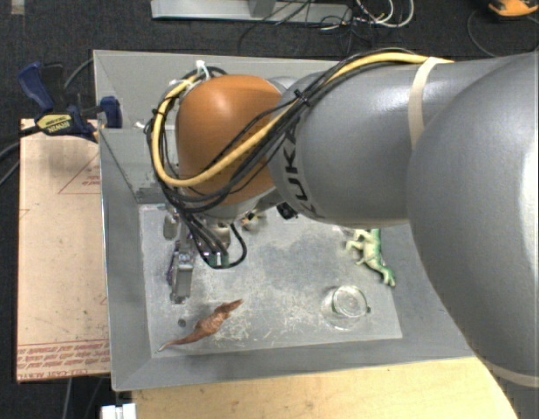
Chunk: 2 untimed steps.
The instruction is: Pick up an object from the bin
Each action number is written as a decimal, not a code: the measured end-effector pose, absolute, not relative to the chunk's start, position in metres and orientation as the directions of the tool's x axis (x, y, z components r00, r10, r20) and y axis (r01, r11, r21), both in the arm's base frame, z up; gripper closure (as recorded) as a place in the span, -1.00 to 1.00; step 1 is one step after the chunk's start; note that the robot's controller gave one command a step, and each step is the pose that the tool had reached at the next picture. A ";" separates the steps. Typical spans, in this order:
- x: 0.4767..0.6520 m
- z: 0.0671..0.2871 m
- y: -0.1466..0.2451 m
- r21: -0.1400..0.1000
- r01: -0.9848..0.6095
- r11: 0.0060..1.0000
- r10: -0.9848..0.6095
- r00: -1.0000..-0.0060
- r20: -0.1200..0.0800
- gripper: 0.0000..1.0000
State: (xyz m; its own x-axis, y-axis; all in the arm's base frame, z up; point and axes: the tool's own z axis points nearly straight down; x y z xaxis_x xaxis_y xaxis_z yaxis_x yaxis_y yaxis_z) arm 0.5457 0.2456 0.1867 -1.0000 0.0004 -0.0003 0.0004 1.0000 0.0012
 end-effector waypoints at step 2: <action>0.576 0.070 0.200 0.002 -0.497 0.868 -0.497 -0.868 -0.004 -1.00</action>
Offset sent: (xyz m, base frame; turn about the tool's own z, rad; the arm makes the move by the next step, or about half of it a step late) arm 0.0295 -0.0464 -0.1167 -0.5245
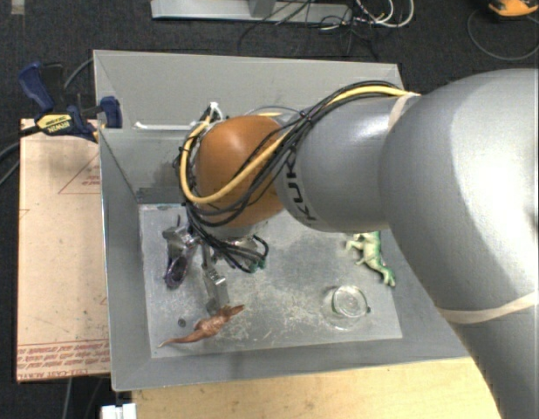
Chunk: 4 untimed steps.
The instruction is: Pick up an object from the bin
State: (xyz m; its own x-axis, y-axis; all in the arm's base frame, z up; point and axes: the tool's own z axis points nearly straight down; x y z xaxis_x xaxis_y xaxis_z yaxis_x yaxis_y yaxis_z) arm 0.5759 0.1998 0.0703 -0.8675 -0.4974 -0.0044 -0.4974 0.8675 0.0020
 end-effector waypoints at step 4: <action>0.594 0.072 0.197 -0.001 -0.797 0.604 -0.797 -0.604 -0.015 1.00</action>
Offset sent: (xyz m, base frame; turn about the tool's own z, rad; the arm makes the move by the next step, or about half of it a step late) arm 0.0000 0.0000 0.0000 0.0000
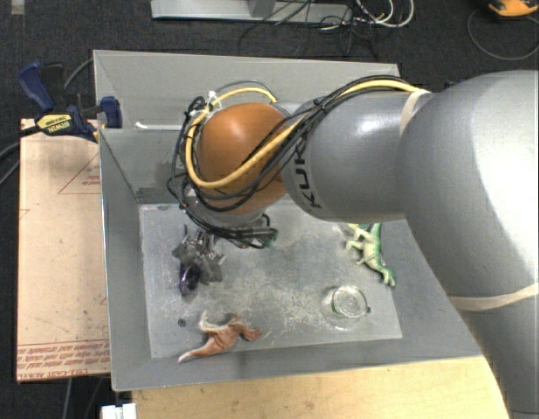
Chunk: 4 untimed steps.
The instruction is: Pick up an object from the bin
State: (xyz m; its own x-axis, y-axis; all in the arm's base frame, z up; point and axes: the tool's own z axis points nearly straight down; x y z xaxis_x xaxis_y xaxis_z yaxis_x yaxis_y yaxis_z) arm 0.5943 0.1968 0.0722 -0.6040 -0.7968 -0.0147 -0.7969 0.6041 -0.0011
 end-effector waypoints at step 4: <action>0.595 0.078 0.197 -0.001 -0.795 0.607 -0.794 -0.607 -0.018 1.00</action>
Offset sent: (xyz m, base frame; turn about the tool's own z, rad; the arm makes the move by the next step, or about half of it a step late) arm 0.0002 0.0002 0.0073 0.0000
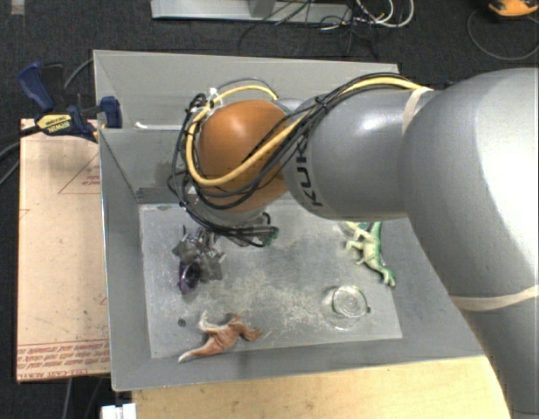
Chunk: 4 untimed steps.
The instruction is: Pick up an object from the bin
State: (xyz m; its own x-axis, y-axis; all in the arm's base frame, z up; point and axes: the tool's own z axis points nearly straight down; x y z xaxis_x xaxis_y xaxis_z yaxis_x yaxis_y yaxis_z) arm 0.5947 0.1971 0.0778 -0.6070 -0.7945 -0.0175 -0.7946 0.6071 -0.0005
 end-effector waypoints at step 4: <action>0.595 0.134 0.198 -0.001 -0.794 0.608 -0.794 -0.608 -0.019 1.00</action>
Offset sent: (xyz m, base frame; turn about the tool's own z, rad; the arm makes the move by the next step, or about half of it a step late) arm 0.0000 0.0001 0.0058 0.0000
